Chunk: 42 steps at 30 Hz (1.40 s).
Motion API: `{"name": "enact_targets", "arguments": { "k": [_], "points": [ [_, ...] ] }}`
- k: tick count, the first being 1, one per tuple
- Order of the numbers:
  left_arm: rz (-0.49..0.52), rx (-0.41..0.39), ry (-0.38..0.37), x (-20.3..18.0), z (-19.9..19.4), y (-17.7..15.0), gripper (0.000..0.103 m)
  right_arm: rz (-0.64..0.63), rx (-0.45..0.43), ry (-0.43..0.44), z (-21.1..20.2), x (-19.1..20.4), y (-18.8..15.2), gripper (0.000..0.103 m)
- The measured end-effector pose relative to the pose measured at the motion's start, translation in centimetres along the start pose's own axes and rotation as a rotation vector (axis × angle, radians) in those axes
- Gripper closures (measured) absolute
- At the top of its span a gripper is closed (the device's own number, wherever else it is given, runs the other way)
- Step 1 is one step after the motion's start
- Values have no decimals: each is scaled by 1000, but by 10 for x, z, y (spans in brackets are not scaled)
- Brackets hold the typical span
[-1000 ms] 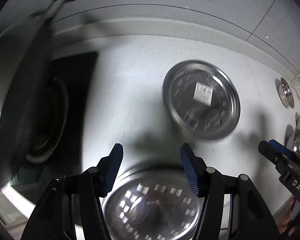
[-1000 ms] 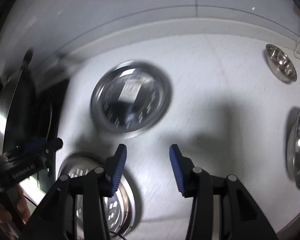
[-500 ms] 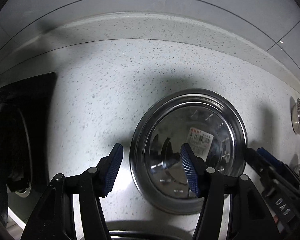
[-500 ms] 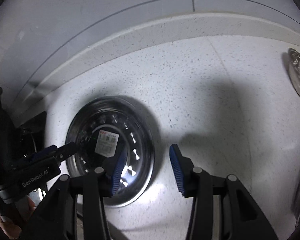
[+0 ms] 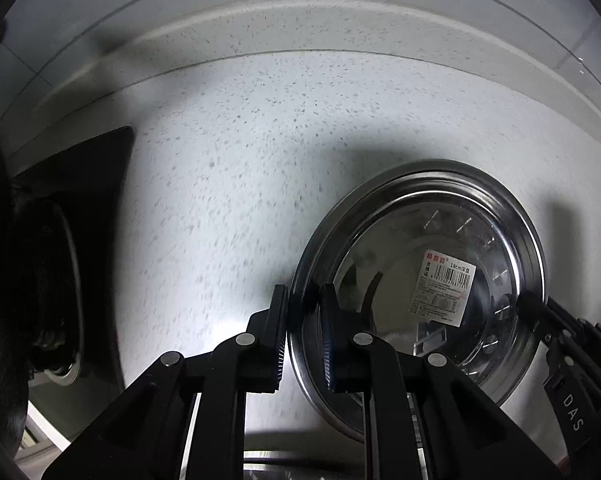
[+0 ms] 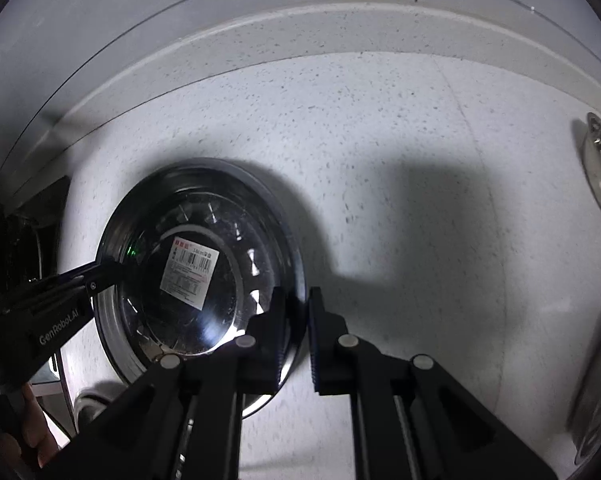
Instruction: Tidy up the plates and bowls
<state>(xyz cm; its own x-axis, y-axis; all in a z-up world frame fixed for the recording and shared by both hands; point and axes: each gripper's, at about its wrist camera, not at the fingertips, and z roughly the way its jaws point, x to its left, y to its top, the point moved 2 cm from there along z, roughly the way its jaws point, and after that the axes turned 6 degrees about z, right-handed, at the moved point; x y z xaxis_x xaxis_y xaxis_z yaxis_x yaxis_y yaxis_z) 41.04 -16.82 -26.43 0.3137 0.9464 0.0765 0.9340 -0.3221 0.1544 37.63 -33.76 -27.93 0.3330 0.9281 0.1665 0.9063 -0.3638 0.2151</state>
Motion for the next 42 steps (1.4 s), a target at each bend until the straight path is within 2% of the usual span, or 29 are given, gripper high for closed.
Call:
{"name": "enact_targets", "arguments": {
  "k": [10,16,25,30,39,42],
  "points": [
    [-9,-81,33,26,-57,-68,91,-43,-43,54,-58,22,-66,93],
    [-43,-70,50,44,-63,-111,91,-81,-23,82,-67,38,-110,93],
    [-56,-31,59,53,-53,-150,91,-113,25,92,-61,52,-157,93],
    [-54,-9,64,53,-40,-164,91,-120,48,84,-51,56,-171,93],
    [-48,22,88,44,-22,-174,91,-140,78,58,-23,64,-173,94],
    [-34,10,105,44,-22,-180,91,-157,69,52,-21,66,-173,94]
  ]
}}
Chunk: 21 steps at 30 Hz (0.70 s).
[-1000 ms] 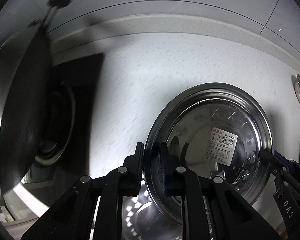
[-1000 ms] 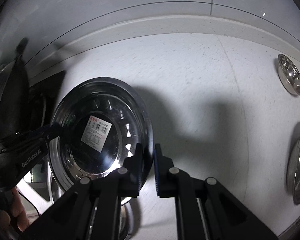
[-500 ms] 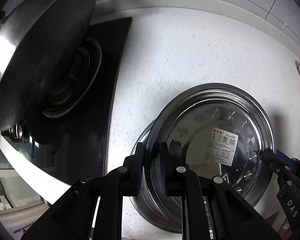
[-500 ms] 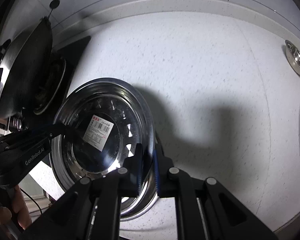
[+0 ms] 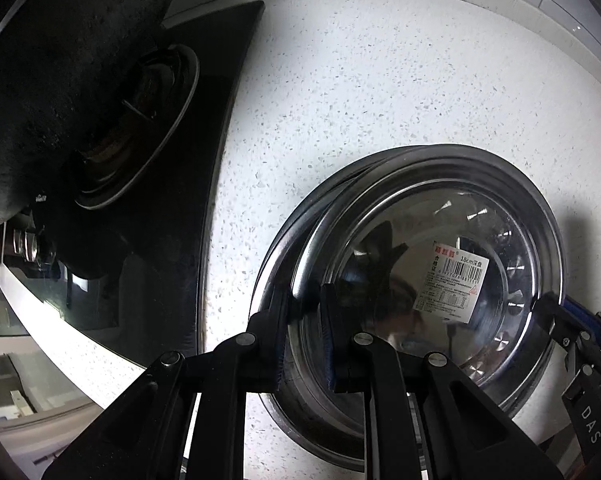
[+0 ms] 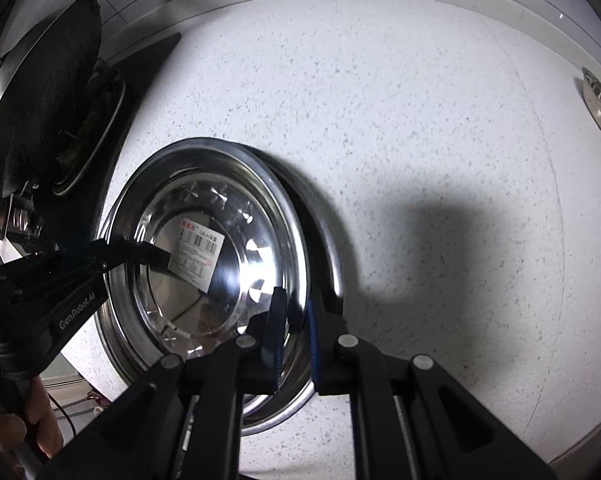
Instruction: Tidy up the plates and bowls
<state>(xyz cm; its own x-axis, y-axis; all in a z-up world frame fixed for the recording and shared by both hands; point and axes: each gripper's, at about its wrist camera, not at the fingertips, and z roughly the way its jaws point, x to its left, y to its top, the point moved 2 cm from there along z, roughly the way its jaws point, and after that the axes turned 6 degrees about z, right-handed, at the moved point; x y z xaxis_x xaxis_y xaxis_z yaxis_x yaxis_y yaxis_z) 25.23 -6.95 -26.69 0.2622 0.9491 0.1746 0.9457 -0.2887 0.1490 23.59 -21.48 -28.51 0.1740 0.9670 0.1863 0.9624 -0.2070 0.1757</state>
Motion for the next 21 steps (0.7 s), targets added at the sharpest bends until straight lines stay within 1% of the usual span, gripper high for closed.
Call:
{"name": "enact_targets", "arguments": {
  "k": [2,3,5,7,9,12,15,18,19,21],
  "points": [
    [-2,-4,0,1,-3,-2,91,-9,4,1,2,2,3,93],
    [-5,-4,-4,1,-3,-3,91,-13,10,11,3,2,4,90],
    [-18,-7,-18,2,-9,-5,91,2,10,24,3,0,5,90],
    [-23,-28,-19,3,-16,-9,91,-6,2,37,-2,-2,3,77],
    [-21,-69,-9,4,-22,-9,91,-21,-15,31,-6,0,3,75],
    [-27,-102,-9,3,-34,-7,91,-38,-44,33,-17,3,4,74],
    [-49,-119,-30,3,-44,-5,90,-26,-65,49,-29,1,6,74],
    [-44,-137,-52,-4,-57,0,90,4,-101,65,-46,-9,7,74],
    [-38,-145,-64,-7,-61,2,90,18,-121,73,-53,-15,7,74],
    [-20,-166,-80,-18,-67,8,90,32,-174,55,-66,-28,9,74]
  ]
}}
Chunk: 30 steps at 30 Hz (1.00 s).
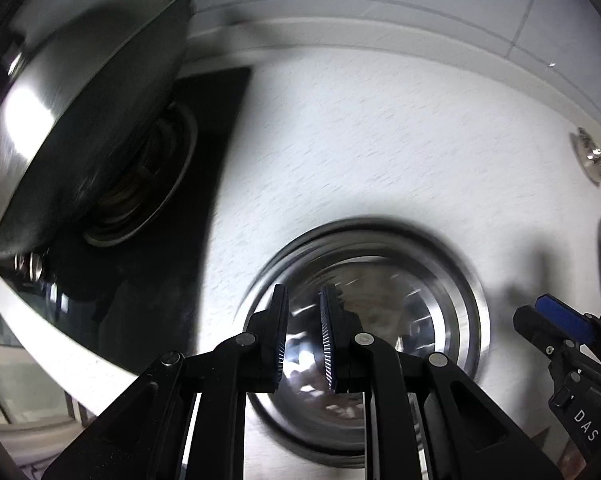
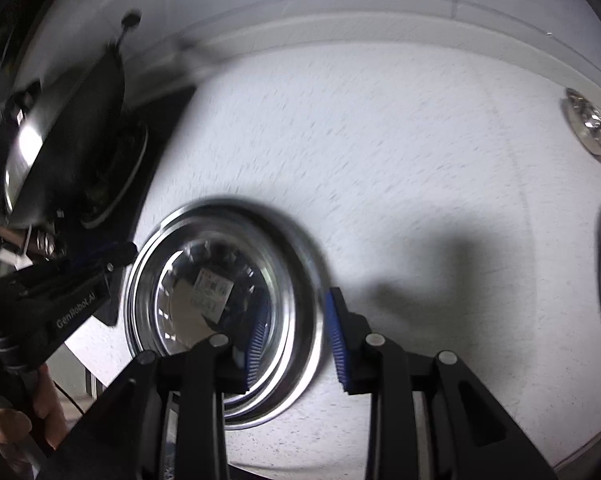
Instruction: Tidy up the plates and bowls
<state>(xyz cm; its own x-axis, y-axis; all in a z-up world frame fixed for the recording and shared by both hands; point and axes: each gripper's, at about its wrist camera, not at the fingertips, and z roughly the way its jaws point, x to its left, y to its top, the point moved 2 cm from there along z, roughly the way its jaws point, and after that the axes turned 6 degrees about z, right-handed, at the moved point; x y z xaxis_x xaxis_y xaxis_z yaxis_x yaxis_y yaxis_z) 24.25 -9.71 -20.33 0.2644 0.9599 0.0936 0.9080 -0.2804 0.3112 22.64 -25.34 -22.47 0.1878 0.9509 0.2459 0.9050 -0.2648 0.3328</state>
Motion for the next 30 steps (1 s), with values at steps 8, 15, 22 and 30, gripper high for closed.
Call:
{"name": "enact_targets", "arguments": {
  "k": [8,15,22,30],
  "points": [
    [182,-199,-134,-122,-40,50,67,136,-326,-217,-89,-109,14,74],
    [398,-328,-283,-280,-64,70,45,416,-489,-466,-160,-276,-14,74],
    [466,-385,-325,-401,-48,77,45,635,-502,-461,-153,-382,-45,74],
    [477,-302,-279,-452,-12,83,45,671,-473,-365,-118,-413,-34,74]
  ]
}}
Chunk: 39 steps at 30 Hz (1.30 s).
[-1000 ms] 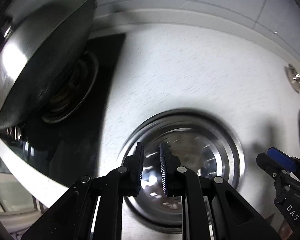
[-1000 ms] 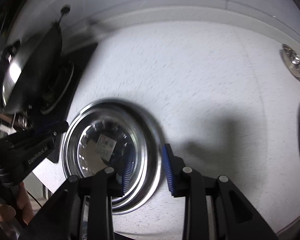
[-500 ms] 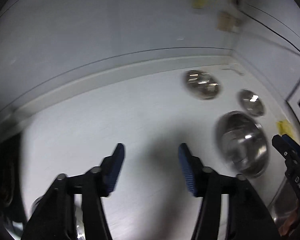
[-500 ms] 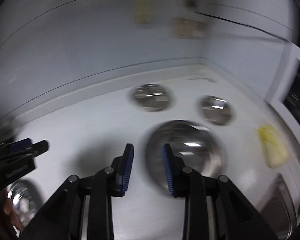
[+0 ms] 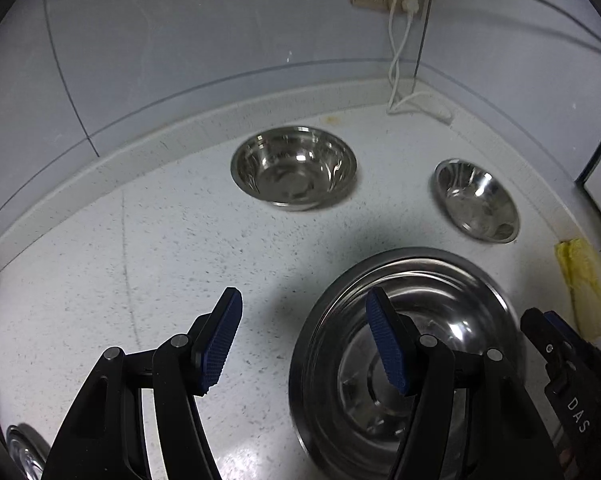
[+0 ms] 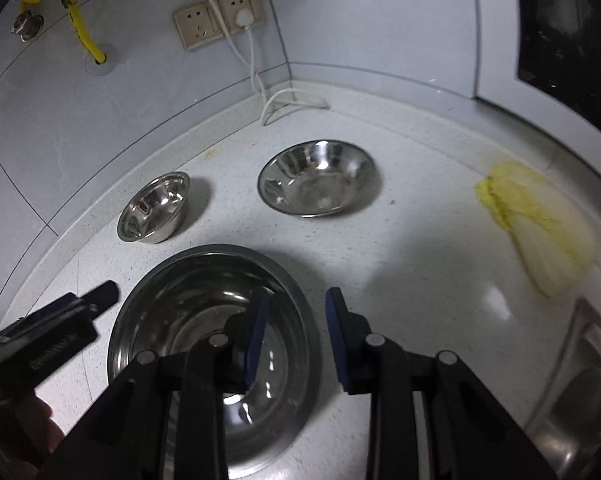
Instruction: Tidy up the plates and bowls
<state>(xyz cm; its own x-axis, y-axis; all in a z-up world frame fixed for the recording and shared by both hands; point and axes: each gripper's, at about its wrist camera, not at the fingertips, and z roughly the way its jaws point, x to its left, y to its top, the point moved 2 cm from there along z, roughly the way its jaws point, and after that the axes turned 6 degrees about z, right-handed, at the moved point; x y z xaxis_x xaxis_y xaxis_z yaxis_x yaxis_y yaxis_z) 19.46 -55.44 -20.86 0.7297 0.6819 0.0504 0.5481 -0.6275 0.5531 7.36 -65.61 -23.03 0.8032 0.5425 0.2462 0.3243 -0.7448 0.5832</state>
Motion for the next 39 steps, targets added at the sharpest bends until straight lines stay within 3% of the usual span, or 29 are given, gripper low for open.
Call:
{"name": "enact_targets", "arguments": {
  "k": [5,6,9,11,13,25,32,39],
  "points": [
    [4,35,0,-3,19,-7,46,-6,29,-30,21,3,-2,74],
    [1,41,-7,-3,22,-8,50,-13,28,-40,22,4,-3,74],
    [-4,71,-21,-2,29,-10,79,-36,46,-69,30,8,-8,75],
    [-10,89,-23,-1,34,-12,81,-42,63,-85,35,9,-13,76],
    [-4,74,-11,-2,31,-14,81,-59,65,-119,38,10,-19,83],
    [-57,67,4,30,-3,-23,82,-91,71,-73,7,36,-24,85],
    [-162,18,92,105,-60,-49,81,-177,73,30,-27,108,-43,85],
    [-334,18,272,219,-119,-124,80,-354,128,187,-57,218,-116,86]
  ]
}}
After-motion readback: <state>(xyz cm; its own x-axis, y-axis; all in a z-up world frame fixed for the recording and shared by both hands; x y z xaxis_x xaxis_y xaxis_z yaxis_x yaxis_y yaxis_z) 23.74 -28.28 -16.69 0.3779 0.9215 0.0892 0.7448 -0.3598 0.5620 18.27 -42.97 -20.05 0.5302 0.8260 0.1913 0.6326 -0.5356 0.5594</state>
